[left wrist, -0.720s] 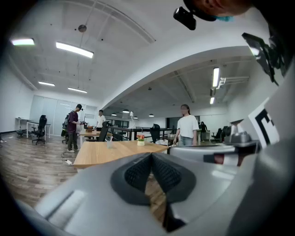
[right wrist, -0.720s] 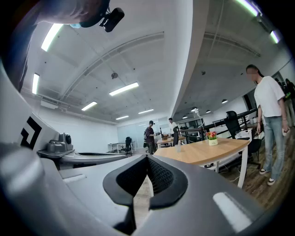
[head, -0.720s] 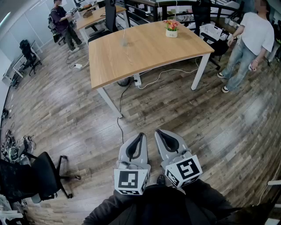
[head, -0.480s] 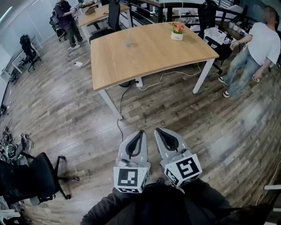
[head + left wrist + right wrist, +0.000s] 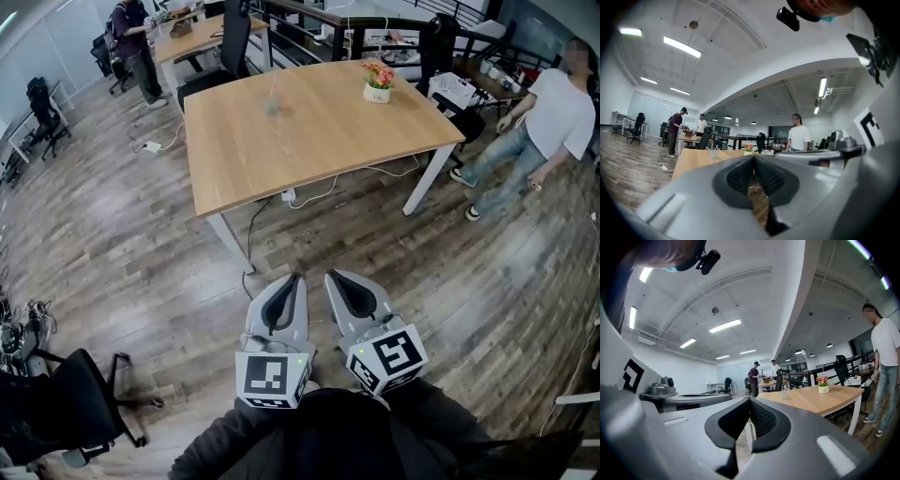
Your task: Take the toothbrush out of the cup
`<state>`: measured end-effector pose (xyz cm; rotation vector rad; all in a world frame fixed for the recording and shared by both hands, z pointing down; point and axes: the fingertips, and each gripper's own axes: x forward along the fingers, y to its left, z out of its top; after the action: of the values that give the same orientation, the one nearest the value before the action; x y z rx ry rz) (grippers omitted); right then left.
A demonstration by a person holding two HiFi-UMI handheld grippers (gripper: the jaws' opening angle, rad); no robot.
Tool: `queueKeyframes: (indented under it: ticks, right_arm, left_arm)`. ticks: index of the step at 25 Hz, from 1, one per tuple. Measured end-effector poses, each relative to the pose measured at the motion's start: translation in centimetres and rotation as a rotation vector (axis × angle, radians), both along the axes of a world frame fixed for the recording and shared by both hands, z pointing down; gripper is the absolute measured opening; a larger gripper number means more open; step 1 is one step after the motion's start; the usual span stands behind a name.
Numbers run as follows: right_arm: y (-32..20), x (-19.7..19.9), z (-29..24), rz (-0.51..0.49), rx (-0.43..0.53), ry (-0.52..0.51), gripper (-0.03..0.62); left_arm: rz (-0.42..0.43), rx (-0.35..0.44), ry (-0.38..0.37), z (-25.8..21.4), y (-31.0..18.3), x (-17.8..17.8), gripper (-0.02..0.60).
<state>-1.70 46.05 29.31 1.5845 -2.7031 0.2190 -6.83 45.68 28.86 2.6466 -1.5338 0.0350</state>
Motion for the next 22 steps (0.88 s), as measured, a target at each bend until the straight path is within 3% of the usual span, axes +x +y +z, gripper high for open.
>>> queueKeyframes:
  ticks: [6, 22]
  right_arm:
    - [-2.5, -1.8, -0.1, 0.014, -0.003, 0.021, 0.002]
    - [-9.8, -0.4, 0.6, -0.013, -0.006, -0.014, 0.002]
  left_arm:
    - [-0.02, -0.029, 0.022, 0.6, -2.9, -3.0, 0.008]
    - [-0.016, -0.053, -0.04, 1.9, -9.5, -0.3, 0.008]
